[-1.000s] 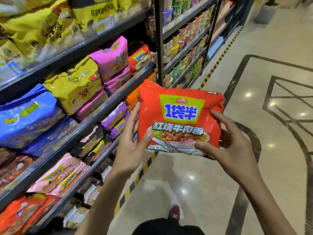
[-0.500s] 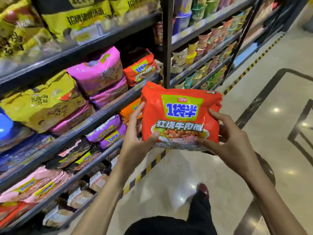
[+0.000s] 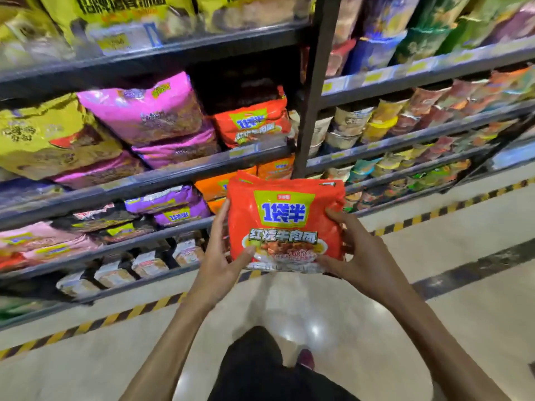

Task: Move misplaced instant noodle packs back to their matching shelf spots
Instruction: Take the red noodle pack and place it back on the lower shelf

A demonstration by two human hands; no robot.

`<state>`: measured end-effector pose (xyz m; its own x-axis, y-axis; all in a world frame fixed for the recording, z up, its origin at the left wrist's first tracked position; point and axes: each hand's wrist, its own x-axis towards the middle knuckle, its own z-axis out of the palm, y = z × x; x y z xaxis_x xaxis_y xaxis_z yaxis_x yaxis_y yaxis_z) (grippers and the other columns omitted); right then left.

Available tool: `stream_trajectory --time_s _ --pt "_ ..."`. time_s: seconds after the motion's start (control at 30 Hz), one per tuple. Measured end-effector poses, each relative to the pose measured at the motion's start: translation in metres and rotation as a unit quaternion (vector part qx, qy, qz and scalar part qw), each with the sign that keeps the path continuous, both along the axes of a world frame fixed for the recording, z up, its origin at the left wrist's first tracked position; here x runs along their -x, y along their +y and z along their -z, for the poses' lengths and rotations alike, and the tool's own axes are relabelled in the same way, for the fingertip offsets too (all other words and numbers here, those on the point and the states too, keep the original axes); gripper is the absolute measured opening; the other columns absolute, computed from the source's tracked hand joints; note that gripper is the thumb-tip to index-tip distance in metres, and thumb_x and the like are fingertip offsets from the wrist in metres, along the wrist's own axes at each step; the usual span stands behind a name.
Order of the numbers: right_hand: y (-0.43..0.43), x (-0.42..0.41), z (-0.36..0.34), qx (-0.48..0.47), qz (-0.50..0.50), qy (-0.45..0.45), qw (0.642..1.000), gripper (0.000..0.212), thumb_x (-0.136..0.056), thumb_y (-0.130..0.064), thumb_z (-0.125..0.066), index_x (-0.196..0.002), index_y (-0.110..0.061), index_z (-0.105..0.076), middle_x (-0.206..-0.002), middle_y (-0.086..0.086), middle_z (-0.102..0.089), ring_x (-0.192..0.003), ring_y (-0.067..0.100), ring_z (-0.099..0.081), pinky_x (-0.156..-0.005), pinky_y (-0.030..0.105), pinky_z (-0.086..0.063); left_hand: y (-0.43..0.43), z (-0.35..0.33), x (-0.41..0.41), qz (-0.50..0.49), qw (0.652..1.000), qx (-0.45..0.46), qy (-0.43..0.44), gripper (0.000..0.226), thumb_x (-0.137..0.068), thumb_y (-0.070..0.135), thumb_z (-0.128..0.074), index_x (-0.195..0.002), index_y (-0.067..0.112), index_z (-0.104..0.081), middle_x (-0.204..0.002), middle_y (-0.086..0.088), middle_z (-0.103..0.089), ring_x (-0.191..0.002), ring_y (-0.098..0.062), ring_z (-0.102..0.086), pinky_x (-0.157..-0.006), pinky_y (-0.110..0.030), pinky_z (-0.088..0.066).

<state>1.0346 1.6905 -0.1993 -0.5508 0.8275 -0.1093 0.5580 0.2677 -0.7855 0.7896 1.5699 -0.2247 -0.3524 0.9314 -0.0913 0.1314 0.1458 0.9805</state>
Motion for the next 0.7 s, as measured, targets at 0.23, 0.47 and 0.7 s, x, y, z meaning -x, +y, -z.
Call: stream_trajectory --time_s 0.23,0.47,0.7 --pt "0.048 0.022 0.013 -0.024 -0.037 -0.007 0.999 0.084 -0.082 -0.020 -0.081 -0.144 -0.043 -0.030 -0.133 -0.006 -0.060 -0.112 0.018 -0.067 -0.090 0.046 -0.058 0.033 0.008 0.007 -0.031 0.999 -0.008 0.020 0.092 -0.091 0.023 -0.072 -0.159 0.048 -0.014 -0.151 0.031 -0.040 -0.131 -0.005 -0.057 -0.102 -0.042 -0.056" --pt "0.071 0.063 0.012 -0.213 -0.052 -0.023 0.975 0.087 -0.088 -0.020 -0.077 -0.155 -0.035 -0.022 -0.131 0.003 -0.067 -0.097 0.029 -0.071 -0.061 0.029 -0.046 0.076 0.008 0.034 -0.056 0.991 -0.063 0.099 0.099 -0.093 0.008 -0.071 -0.162 0.030 -0.004 -0.154 0.043 -0.020 -0.143 0.003 -0.039 -0.114 -0.038 -0.044" --pt "0.107 0.106 0.021 -0.355 -0.071 0.010 0.932 0.100 -0.089 -0.010 -0.073 -0.152 -0.043 -0.002 -0.146 0.017 -0.052 -0.116 0.036 -0.063 -0.065 0.046 -0.056 0.113 0.012 0.061 -0.098 0.955 -0.142 0.243 0.098 -0.090 -0.010 -0.063 -0.161 0.024 -0.005 -0.166 0.013 -0.015 -0.153 -0.002 -0.019 -0.123 -0.024 -0.025"
